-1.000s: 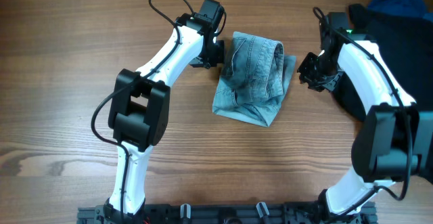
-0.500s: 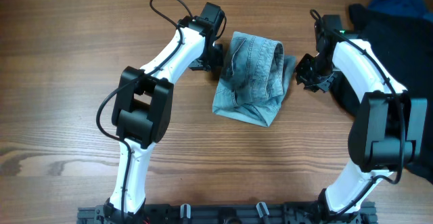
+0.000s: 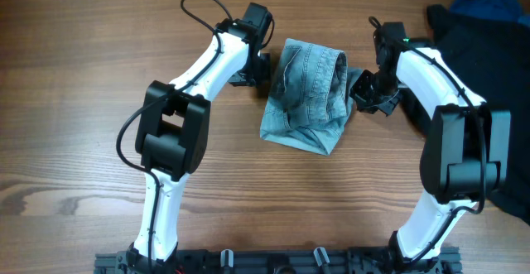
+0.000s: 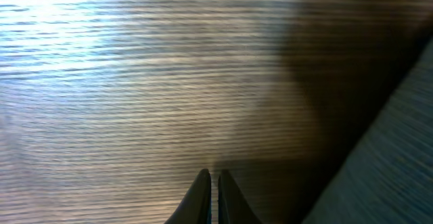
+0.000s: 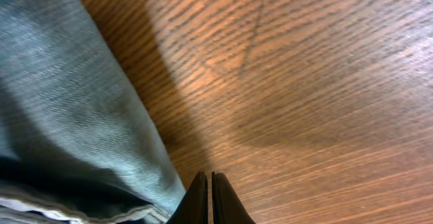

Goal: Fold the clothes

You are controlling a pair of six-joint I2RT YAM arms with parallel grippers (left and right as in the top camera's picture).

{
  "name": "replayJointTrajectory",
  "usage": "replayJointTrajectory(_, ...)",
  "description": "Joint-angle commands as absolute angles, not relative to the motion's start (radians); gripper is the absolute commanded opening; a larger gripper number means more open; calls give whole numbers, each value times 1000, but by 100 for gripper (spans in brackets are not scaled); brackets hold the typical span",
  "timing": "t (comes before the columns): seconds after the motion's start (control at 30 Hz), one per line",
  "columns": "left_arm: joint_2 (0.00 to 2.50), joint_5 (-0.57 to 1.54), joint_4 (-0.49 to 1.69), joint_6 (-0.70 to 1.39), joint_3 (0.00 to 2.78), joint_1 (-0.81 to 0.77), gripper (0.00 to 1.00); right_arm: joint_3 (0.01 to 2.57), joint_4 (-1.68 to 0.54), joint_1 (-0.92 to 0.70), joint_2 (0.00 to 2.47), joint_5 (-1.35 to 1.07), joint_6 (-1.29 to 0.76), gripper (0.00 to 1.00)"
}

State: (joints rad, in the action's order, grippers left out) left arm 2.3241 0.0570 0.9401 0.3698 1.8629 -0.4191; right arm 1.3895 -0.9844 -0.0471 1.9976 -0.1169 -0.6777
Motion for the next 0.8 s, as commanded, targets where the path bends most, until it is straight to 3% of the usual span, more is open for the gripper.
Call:
replayJointTrajectory(0.0, 2335, 44, 957, 382, 1878, -387, 4, 1382, -994, -47, 2030, -63, -690, 4)
replayJointTrajectory(0.77, 2332, 44, 1003, 382, 1878, -290, 4, 1382, -817, -157, 2092, -221, -603, 5)
